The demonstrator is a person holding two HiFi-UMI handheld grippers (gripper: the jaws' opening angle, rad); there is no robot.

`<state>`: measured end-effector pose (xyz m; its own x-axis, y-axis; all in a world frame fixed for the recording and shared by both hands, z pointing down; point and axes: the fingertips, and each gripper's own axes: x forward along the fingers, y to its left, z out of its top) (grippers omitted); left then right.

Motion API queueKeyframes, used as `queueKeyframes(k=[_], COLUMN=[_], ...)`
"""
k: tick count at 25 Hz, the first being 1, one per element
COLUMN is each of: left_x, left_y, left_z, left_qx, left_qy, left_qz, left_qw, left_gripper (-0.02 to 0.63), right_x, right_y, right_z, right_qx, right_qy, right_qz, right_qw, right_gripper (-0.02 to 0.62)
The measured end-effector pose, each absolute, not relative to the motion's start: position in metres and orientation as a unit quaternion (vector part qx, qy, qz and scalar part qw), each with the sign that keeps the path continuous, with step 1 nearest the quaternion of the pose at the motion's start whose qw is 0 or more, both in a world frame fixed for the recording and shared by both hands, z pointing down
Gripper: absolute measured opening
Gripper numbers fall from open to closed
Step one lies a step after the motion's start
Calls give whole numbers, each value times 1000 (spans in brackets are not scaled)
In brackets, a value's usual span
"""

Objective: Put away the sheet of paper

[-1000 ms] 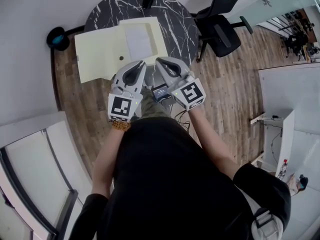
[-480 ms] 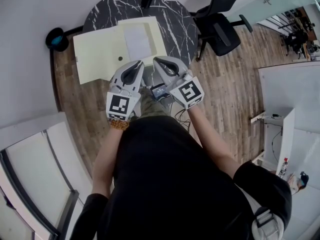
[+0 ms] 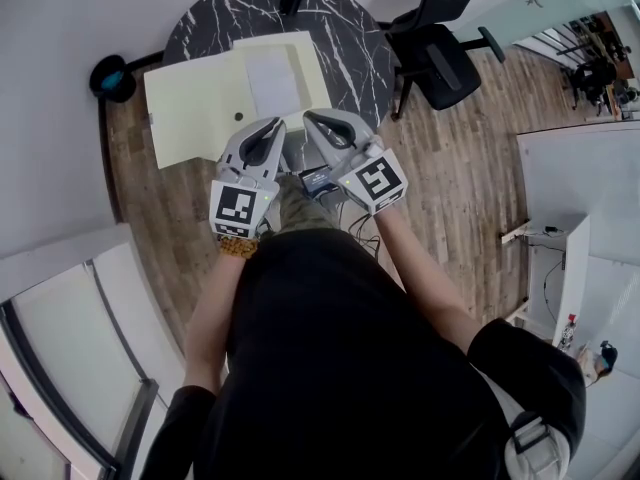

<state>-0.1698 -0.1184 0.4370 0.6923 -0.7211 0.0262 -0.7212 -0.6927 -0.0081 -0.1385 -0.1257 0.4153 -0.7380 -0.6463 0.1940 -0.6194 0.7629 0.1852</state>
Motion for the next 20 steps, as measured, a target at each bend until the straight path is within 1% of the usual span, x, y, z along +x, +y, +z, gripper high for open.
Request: queueKeyframes(k=[4,20], left_x=[-169,-172], left_y=[-118,-113], left_z=[440,444], left_qx=[920,917], left_qy=[-392,-399], left_qz=[17,19], left_qw=[2,2], left_gripper=[26,26], right_x=[-136,-138], right_y=[-125,-122], right_z=[419,426], right_qx=[334,317], right_qy=[-932,-938], right_qz=[-52,-59], right_qw=[135,131], right_gripper=[-2,-3])
